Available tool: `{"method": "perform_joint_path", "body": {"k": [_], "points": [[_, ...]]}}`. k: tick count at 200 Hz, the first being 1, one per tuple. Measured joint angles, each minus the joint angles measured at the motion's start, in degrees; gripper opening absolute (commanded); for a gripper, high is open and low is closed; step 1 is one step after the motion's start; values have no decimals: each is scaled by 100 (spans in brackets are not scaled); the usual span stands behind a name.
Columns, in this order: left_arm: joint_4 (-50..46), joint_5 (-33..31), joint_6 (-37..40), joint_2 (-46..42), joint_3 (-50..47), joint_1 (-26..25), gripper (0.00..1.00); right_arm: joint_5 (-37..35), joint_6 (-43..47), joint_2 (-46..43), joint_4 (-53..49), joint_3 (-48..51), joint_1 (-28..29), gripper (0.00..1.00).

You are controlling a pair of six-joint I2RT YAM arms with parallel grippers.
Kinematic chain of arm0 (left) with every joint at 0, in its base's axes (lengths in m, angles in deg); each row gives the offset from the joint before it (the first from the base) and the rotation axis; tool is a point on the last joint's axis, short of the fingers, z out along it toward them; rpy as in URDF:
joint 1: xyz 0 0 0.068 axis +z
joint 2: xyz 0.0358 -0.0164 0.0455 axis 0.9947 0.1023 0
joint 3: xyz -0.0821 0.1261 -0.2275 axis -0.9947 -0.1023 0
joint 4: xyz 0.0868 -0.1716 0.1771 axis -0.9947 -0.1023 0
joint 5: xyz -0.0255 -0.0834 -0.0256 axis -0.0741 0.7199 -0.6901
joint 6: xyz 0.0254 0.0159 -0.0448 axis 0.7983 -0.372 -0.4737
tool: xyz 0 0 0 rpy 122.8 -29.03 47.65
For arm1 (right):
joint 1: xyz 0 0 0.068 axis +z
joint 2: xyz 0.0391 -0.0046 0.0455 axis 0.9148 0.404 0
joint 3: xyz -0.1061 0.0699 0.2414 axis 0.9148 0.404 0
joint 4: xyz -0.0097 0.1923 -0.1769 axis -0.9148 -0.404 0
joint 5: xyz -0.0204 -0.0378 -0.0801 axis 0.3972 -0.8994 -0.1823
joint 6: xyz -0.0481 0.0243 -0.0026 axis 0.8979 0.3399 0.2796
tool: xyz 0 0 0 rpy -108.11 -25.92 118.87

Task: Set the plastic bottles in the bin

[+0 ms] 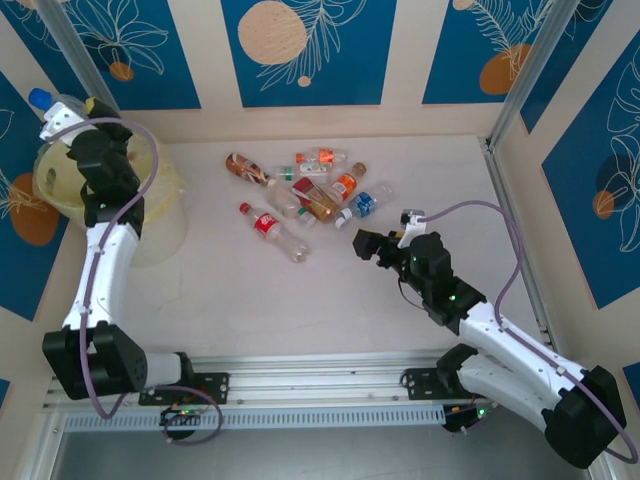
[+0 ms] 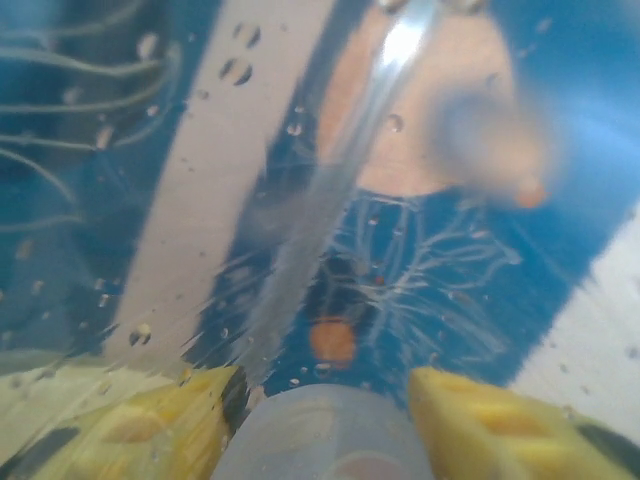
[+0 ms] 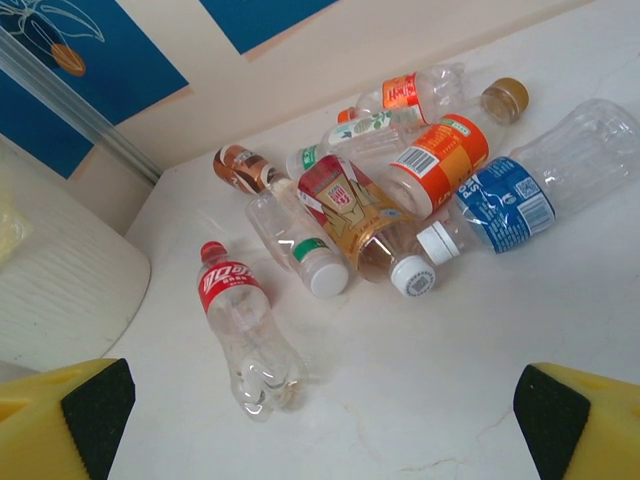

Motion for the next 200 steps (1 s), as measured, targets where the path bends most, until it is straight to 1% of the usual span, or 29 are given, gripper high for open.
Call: {"method": "perform_joint_path", "body": {"k": [33,59,92,130,158,171,187,195,200], "points": [[-227,-7,114,461,24,136,41,39,0,181,4,-7,-15,100],[-599,463,-247,752,13,133,40,146,2,343,-2,-72,-26,100],[-726,940,-807,774,-35,101,40,291,0,555,0,-245,-26,100],[-723,1307,-1185,772,-114,57,40,363,2,715,4,-361,-26,100],[-706,1287,-1239,772,-122,17,41,407,2,807,2,-387,-26,99],[-629,1115,-1158,785,-122,-2,45,444,2,828,4,-396,-26,100],[-466,809,-1023,890,-87,-17,54,468,2,852,4,-396,-26,99],[-463,647,-944,1008,-4,-17,62,483,2,859,4,-396,-26,100],[-468,529,-953,1097,66,-17,69,485,2,859,4,-398,-26,100]]}}
